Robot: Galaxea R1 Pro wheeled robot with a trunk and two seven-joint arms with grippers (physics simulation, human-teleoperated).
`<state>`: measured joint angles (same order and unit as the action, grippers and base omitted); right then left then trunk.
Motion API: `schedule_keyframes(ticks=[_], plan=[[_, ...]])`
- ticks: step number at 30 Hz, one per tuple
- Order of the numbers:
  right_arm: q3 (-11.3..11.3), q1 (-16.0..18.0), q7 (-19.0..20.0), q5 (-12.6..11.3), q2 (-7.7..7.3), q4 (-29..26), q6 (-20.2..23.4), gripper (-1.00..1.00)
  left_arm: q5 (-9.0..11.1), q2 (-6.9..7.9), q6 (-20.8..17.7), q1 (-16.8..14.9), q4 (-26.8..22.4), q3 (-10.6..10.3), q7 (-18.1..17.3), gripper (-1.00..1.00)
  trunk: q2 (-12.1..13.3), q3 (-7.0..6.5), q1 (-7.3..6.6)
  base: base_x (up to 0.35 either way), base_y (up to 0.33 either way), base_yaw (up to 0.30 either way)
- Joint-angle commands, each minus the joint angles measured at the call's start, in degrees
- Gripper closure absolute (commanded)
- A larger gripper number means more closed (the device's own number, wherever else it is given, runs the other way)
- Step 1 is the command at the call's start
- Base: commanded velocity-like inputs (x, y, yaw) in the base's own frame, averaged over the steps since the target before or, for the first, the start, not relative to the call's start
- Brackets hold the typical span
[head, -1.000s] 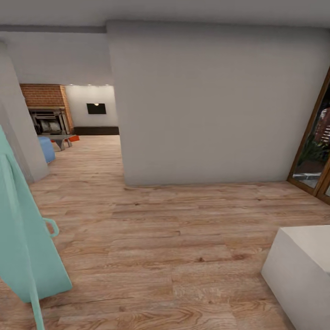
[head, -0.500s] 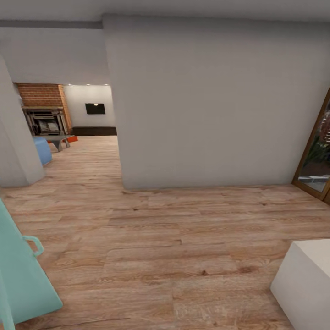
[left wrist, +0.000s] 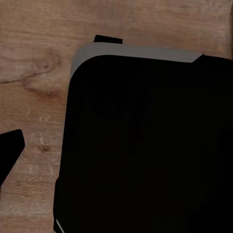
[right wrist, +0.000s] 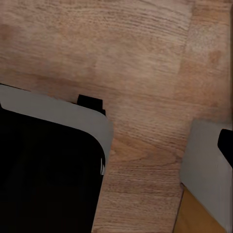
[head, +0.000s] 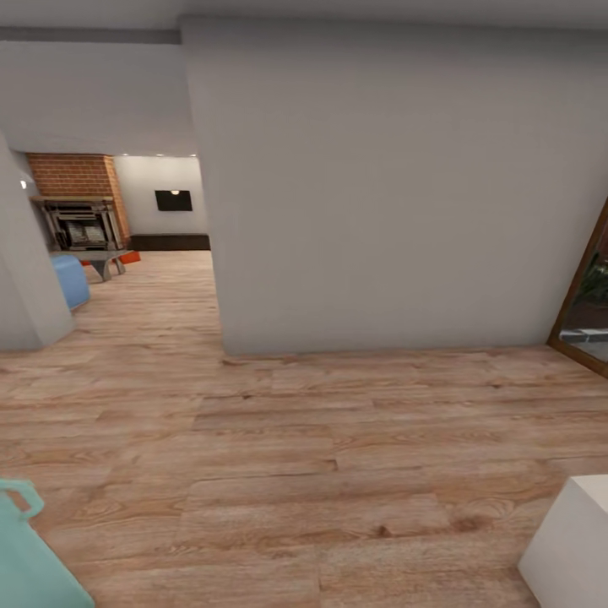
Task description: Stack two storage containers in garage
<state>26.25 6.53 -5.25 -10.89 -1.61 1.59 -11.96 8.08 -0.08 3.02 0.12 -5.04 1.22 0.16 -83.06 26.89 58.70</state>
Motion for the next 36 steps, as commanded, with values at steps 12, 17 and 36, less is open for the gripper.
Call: schedule_keyframes(ticks=[12, 17, 36], plan=[[0.52, 0.06, -0.08, -0.54, -0.01, 0.17, -0.33, -1.0, 0.35, -0.01, 0.36, 0.01, -0.06, 0.15, 0.02, -1.0, -0.02, 0.05, 0.03, 0.324, 0.0, 0.0], [0.55, 0.06, -0.1, -0.54, -0.04, 0.17, -0.27, -1.0, 0.35, -0.01, 0.4, -0.02, -0.06, 0.18, 0.02, -1.0, -0.02, 0.05, 0.03, 0.324, 0.0, 0.0], [0.48, 0.06, -0.09, -0.54, -0.17, 0.17, -0.34, -1.0, 0.35, -0.01, 0.41, 0.04, -0.06, 0.19, 0.02, -1.0, -0.02, 0.05, 0.03, 0.324, 0.0, 0.194]])
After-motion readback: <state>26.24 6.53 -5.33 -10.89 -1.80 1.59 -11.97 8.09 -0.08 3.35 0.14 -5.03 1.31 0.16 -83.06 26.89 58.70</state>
